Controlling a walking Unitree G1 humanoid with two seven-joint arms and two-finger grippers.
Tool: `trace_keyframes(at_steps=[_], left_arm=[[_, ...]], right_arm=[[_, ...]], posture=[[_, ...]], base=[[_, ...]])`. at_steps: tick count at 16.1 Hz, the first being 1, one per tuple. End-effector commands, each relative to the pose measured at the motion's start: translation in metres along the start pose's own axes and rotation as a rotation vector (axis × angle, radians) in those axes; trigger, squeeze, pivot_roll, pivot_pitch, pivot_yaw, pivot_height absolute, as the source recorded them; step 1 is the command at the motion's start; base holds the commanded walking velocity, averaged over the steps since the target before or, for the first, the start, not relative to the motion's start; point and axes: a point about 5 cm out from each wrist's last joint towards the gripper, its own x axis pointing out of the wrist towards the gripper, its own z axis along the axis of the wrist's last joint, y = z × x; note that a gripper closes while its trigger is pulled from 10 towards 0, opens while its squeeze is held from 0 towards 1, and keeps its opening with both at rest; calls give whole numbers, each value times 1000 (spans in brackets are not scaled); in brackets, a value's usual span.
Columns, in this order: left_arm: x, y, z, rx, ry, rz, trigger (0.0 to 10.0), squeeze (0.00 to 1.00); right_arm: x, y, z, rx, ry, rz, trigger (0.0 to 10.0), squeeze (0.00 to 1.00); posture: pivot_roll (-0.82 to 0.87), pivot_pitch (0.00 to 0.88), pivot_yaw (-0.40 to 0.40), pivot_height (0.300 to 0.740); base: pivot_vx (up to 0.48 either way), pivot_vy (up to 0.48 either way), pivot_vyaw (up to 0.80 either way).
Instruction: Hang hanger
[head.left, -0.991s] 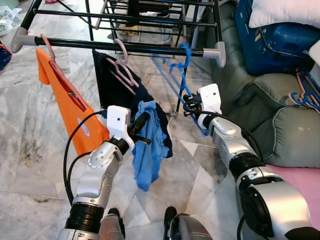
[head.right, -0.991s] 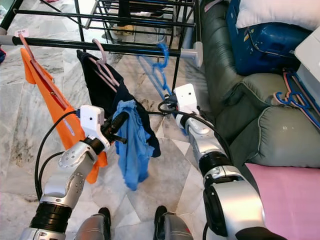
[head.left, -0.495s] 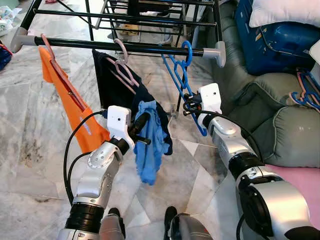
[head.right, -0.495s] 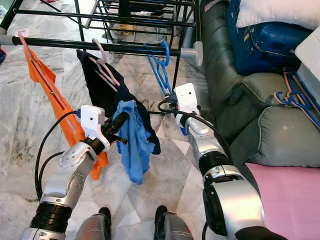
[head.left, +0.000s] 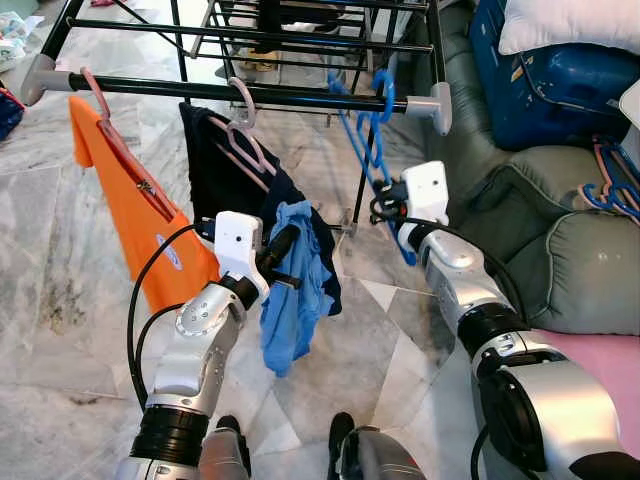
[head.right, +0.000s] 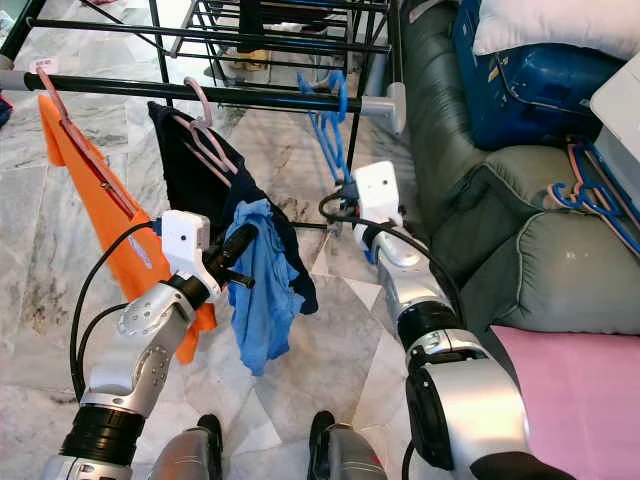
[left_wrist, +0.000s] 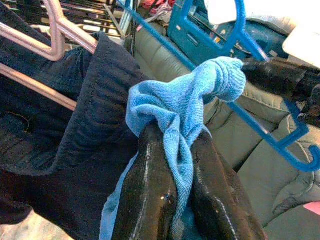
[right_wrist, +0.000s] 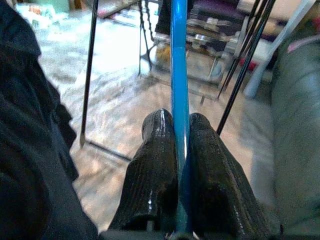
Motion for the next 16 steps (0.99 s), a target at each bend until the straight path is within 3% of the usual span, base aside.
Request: trace_keyframes(at_steps=[1,4,8,13,16], left_arm=[[-1,-1,2,11,-16,5,10000,0],[1,-1,-2,33,9,45,10000,0],[6,2,-5,52,40,88,10000,0],[8,5,-8,91,61,114,10000,0],[6,8,-13,108,83,128,10000,0]], right_arm=[[-1,-6,9,10,-71,-35,10000,0],[-18,-12,3,36,-136,-90,10000,0],[-44,-9,-22,39,-97,-84,10000,0],[-70,-10,-35,45,-44,-59,10000,0],[-80,0,-42,42,-3,5,10000,0]], posture=[[115,255,-71,740],[99,257,-68,740],[73,254,-58,740],[50,238,-56,740],[36,222,-53,740]], base=[[0,0,0],[0,0,0],[0,0,0],[0,0,0],[0,0,0]])
